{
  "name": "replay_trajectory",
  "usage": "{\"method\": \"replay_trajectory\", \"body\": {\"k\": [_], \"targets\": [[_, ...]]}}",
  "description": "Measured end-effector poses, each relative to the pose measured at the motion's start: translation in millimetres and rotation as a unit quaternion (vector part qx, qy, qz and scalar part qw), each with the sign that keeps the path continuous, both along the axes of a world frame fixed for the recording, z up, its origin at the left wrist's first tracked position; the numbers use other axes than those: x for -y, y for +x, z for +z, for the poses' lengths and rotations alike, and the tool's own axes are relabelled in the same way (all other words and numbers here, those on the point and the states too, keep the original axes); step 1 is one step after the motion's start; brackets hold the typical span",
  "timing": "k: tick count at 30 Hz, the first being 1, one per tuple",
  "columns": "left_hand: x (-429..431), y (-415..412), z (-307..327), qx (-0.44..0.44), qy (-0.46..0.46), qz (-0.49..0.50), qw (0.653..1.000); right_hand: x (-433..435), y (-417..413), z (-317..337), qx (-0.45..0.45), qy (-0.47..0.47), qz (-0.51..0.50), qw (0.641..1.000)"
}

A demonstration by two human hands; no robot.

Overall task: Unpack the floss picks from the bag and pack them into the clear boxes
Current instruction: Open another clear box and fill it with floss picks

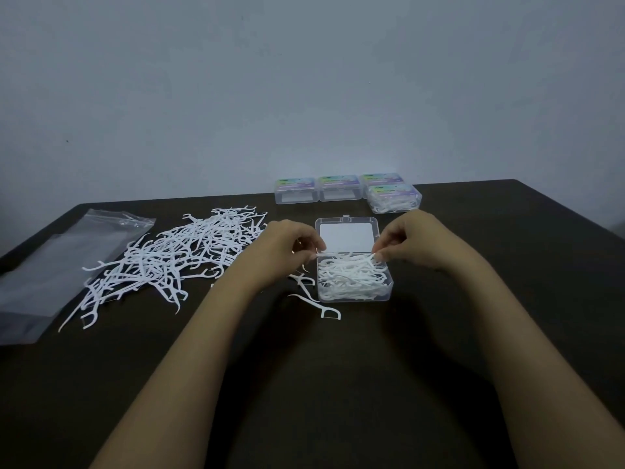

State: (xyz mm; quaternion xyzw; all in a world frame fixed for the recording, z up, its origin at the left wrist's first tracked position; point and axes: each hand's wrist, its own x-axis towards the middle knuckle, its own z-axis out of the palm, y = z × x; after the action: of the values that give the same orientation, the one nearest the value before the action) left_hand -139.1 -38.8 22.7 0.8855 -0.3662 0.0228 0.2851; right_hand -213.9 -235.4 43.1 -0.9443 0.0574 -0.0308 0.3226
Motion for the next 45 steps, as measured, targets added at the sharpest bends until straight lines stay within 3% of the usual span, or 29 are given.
{"method": "replay_trajectory", "body": {"k": [9, 17, 26, 40, 45], "targets": [[10.3, -10.1, -2.3, -0.009, -0.138, 0.013, 0.990, -0.9, 2.3, -3.6, 0.008, 0.014, -0.002, 1.000], [19.6, -12.5, -13.4, 0.036, -0.059, -0.001, 0.998, 4.4, 2.3, -2.4, 0.023, -0.008, -0.013, 1.000], [13.4, -15.0, -9.2, 0.003, -0.018, -0.087, 0.996, -0.6, 2.2, -2.7, 0.014, -0.015, 0.008, 1.000], [6.2, -14.6, -12.0, -0.058, -0.063, -0.076, 0.993, 0.4, -0.6, -1.8, -0.011, -0.006, 0.029, 0.999], [2.7, -10.9, -8.7, -0.070, -0.123, -0.060, 0.988, 3.3, -0.9, -0.2, 0.001, -0.011, 0.024, 1.000]]}}
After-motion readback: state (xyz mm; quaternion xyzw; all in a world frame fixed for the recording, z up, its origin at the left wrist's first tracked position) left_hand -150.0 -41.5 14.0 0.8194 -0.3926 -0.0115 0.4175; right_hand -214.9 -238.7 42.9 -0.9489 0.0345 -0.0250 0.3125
